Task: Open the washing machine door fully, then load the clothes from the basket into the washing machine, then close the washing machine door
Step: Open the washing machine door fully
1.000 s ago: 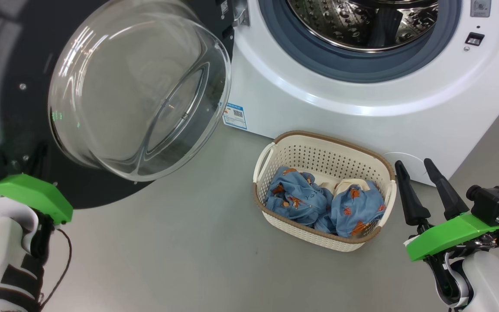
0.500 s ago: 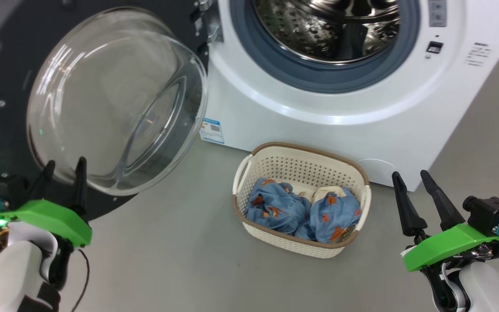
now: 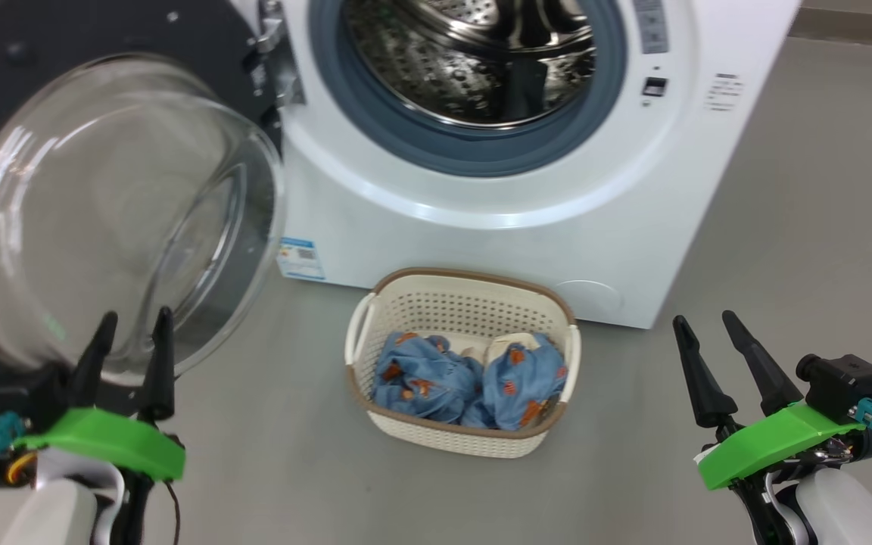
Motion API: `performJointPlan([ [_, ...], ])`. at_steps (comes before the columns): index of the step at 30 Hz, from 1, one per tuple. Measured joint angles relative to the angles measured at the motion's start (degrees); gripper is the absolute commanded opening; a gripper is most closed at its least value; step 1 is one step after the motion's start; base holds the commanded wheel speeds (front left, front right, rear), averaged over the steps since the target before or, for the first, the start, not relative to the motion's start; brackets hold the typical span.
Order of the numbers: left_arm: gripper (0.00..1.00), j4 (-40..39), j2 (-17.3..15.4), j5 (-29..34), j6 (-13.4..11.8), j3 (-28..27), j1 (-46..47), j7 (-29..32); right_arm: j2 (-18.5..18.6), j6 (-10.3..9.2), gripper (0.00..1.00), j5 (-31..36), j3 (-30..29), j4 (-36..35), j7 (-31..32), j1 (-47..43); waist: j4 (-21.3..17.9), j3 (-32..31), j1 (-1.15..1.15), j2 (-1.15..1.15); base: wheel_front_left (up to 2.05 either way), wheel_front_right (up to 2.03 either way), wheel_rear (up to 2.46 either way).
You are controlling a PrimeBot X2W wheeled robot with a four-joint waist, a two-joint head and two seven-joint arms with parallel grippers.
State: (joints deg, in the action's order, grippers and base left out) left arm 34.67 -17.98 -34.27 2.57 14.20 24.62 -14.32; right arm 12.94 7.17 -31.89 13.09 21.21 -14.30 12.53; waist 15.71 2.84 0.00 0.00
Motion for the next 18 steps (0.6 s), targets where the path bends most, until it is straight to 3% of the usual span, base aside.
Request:
performJointPlan([
  [10, 1.0, -11.7, 0.2, -0.5, -4.2, -0.4, -9.1, -0.1, 1.1, 0.0, 1.0, -0.1, 2.5, 0.0, 0.0, 0.0, -6.9, -1.1, 0.0, 0.0, 0.0, 0.0, 0.0],
  [18, 1.0, -17.1, -0.2, -0.4, -6.0, 0.1, -12.9, -0.1, 2.0, 0.0, 1.0, 0.5, 3.9, 0.1, 0.0, 0.1, -12.3, -1.8, 0.01, 0.0, 0.0, 0.0, 0.0],
])
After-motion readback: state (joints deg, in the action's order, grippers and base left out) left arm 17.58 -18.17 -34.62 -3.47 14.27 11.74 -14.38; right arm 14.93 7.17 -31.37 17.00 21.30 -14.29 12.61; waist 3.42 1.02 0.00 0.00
